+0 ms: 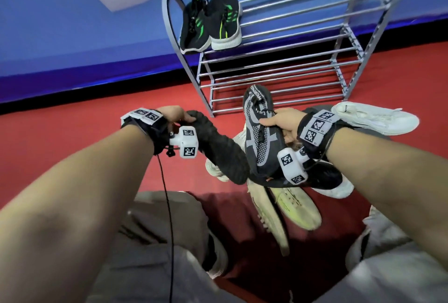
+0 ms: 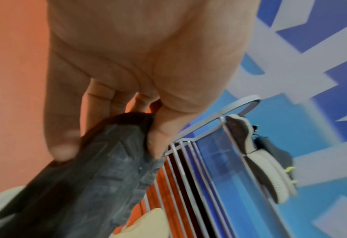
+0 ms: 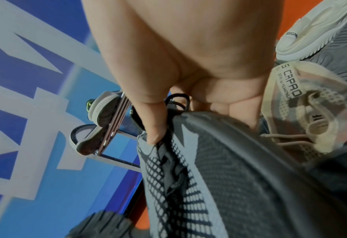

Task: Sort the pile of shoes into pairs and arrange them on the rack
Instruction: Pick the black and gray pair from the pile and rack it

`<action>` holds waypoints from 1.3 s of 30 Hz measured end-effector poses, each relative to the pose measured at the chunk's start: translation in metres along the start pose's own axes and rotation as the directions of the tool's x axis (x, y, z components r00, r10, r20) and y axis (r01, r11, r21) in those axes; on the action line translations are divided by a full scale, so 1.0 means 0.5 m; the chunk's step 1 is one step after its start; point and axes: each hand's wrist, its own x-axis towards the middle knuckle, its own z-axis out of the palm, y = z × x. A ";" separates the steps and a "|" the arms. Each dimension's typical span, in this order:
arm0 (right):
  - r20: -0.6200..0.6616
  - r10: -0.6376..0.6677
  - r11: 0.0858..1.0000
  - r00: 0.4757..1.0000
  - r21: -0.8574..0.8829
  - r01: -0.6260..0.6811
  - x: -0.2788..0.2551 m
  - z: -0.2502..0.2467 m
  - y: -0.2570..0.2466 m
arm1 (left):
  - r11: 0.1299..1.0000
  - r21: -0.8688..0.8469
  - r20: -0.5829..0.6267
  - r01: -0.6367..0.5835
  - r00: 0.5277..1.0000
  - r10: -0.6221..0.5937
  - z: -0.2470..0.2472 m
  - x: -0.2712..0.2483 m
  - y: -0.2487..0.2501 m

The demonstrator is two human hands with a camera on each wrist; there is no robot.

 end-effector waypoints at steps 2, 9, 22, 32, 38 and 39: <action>0.016 0.016 0.999 1.000 0.045 -0.017 -0.010 -0.007 -0.004 | 0.995 -0.093 -0.011 -0.029 1.000 0.028 -0.010 0.002 0.023; 0.002 0.052 0.976 0.999 0.211 -0.052 -0.026 -0.057 -0.004 | 0.888 -0.251 0.043 -0.386 0.912 0.409 0.049 -0.069 0.123; -0.140 0.122 0.968 0.982 -0.199 -0.149 -0.039 -0.128 0.115 | 0.925 0.077 0.531 -0.372 0.801 0.277 0.332 -0.020 -0.040; -0.184 0.113 0.872 0.976 -0.452 -0.187 -0.004 -0.149 0.158 | 0.986 -0.118 0.355 -0.118 0.922 0.153 0.355 0.006 -0.070; -0.188 0.106 0.855 0.976 -0.485 -0.186 -0.008 -0.155 0.152 | 0.999 -0.033 0.406 -0.029 0.913 0.040 0.370 0.036 -0.071; -0.180 0.107 0.862 0.978 -0.473 -0.182 -0.006 -0.160 0.155 | 0.999 -0.010 0.405 -0.044 0.913 0.045 0.367 0.038 -0.068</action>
